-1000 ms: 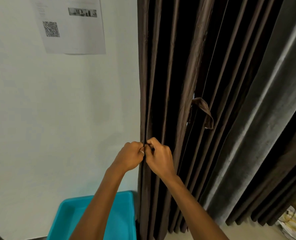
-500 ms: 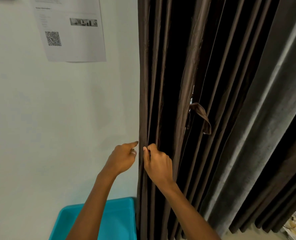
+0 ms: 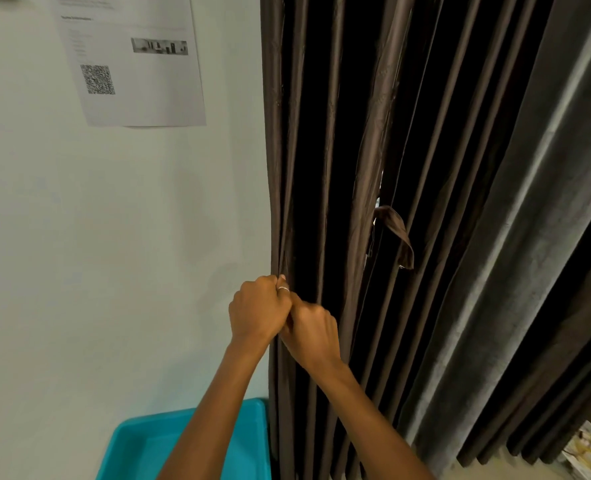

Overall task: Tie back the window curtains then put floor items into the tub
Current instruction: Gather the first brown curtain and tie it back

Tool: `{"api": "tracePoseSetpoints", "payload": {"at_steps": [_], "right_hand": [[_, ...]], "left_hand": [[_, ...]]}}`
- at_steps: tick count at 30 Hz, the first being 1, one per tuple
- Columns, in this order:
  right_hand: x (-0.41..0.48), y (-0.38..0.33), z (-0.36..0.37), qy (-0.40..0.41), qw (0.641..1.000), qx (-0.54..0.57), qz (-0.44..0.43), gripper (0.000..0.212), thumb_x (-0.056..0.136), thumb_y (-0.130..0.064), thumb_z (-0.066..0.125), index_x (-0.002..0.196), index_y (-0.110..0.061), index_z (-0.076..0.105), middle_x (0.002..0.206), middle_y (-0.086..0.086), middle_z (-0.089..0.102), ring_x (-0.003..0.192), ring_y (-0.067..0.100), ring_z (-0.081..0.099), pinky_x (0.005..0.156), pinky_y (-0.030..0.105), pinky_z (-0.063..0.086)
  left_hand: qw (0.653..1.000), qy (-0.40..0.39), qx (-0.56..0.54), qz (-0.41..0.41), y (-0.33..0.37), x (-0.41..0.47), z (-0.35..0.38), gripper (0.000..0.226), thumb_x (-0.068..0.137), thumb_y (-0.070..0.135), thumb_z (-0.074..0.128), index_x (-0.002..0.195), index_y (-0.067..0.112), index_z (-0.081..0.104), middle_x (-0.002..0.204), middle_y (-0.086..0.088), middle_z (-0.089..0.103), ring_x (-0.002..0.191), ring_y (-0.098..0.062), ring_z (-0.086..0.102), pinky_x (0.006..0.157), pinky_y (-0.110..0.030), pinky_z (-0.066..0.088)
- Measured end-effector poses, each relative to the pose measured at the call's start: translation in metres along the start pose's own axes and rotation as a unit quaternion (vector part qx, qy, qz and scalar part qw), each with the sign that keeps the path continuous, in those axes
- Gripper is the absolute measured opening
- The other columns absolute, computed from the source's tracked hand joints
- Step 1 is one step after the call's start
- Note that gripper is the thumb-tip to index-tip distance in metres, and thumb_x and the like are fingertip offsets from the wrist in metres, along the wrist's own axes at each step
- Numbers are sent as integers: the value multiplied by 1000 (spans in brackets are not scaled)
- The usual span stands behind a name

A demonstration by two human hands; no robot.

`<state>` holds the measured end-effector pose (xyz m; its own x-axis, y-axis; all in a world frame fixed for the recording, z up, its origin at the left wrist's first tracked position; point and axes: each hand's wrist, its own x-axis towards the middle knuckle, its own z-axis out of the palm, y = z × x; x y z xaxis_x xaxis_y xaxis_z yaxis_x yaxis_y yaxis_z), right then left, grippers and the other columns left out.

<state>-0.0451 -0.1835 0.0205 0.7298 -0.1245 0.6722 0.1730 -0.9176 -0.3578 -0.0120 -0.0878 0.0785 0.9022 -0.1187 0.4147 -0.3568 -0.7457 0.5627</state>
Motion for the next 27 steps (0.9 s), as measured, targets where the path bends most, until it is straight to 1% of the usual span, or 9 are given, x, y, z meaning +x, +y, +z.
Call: {"api": "tracePoseSetpoints", "payload": {"at_steps": [2,4,7,11,13,15,16,20,27], "right_hand": [[2,9,-12,-15,999,33,26,15,98,-28,59,102,-17,68,77,-1,71,59,14,65,51,26,49],[7,20,-26,37,994,49,86,26,99,-36,57,117,-21,69,90,-3,75,68,12,68,61,29,58],[19,34,-37,104,981,24,160,36,96,-45,61,121,-20,68,104,-6,75,77,10,70,70,33,61],[40,34,-40,59,975,6,215,58,90,-56,64,130,-14,61,119,0,71,96,18,71,75,32,58],[51,31,-39,32,973,23,227,51,91,-51,66,126,-13,62,113,0,71,93,18,71,68,24,52],[56,33,-38,21,975,23,219,19,96,-38,65,99,-19,64,87,-3,70,67,10,66,54,20,43],[57,35,-38,26,975,24,218,17,98,-31,63,84,-23,57,72,-6,62,56,6,57,48,20,39],[53,60,-50,63,961,4,270,33,100,-28,58,69,-24,46,60,-6,52,51,5,49,43,21,30],[35,74,-64,100,961,-11,256,38,98,-28,62,63,-23,48,54,-3,52,49,12,53,46,33,49]], "left_hand": [[1000,1,8,17,-7,2,0,40,104,36,42,69,20,54,61,3,55,61,-20,61,64,-34,55],[999,0,6,32,-16,5,-2,44,104,35,42,63,21,48,57,3,52,55,-18,57,56,-29,49],[999,1,-2,43,-26,7,-6,48,104,35,43,58,23,40,54,3,49,50,-14,51,51,-23,36],[999,-13,-15,42,-27,8,-7,48,103,36,44,57,24,41,54,4,50,50,-14,52,51,-21,35],[999,-17,-16,42,-26,8,-6,47,103,37,44,58,25,42,55,4,50,50,-14,52,51,-20,35],[999,-14,-14,43,-28,8,-7,48,103,37,44,57,25,40,54,4,49,50,-14,51,51,-21,35],[999,-9,-14,42,-30,10,-8,48,103,37,43,57,24,40,54,3,50,50,-14,52,52,-22,37],[1000,23,-8,12,-46,18,-15,46,103,36,44,61,20,48,56,2,52,51,-13,53,54,-22,40],[999,40,-11,-25,-61,27,-24,48,104,37,44,60,17,51,57,-1,55,54,-18,56,57,-26,44]]}}
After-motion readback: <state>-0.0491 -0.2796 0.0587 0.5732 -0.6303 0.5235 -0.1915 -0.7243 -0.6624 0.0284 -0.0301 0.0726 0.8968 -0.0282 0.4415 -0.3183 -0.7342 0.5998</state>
